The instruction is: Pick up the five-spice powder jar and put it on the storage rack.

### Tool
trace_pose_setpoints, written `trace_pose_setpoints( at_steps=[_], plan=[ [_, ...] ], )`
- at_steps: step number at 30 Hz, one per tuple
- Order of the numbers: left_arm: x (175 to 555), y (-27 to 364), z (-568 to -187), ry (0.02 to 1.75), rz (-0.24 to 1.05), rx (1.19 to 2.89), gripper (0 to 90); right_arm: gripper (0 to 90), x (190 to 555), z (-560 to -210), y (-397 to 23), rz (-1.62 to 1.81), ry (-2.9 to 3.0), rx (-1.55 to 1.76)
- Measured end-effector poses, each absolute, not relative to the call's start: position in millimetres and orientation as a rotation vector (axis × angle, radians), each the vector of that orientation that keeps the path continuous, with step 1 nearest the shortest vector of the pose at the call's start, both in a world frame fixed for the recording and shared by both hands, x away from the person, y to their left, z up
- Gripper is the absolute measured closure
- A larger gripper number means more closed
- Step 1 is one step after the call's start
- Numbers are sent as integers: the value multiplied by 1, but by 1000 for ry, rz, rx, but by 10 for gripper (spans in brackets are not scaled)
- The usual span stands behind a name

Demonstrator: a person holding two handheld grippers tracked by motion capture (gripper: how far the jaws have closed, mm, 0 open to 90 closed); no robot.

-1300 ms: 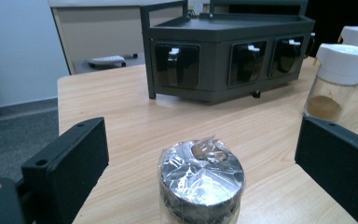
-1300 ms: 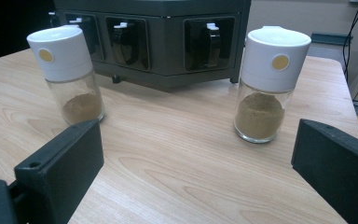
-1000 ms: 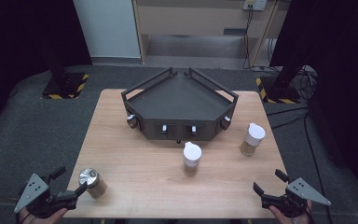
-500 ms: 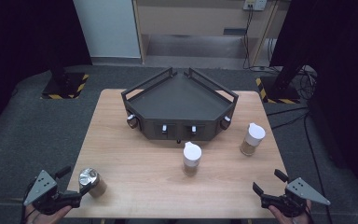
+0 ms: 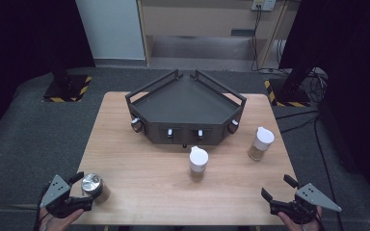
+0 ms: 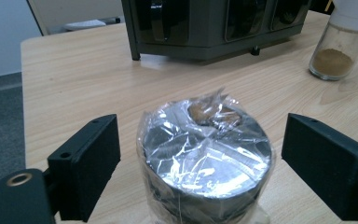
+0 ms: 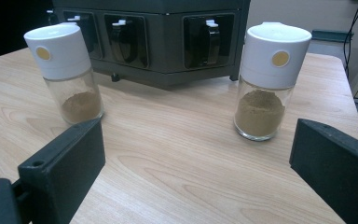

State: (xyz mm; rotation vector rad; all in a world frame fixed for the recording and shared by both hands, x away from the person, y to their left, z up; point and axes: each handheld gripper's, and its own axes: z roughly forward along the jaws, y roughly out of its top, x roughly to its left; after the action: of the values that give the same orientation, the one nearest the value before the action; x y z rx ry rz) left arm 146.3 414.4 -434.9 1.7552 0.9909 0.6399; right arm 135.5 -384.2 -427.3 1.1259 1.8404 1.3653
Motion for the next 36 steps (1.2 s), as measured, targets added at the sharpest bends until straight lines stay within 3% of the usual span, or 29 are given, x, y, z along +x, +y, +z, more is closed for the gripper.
trace_pose_setpoints(
  at_steps=[6,12,36],
  plan=[
    [147,413,-442,984,644,1740,187,34,136,-428,-385,1366,1839,1127],
    [144,413,-445,967,665,1729,317,36,136,-428,-385,1367,1839,1126],
    [163,401,-423,899,619,1713,338,40,136,-428,-384,1365,1842,1125]
  ],
)
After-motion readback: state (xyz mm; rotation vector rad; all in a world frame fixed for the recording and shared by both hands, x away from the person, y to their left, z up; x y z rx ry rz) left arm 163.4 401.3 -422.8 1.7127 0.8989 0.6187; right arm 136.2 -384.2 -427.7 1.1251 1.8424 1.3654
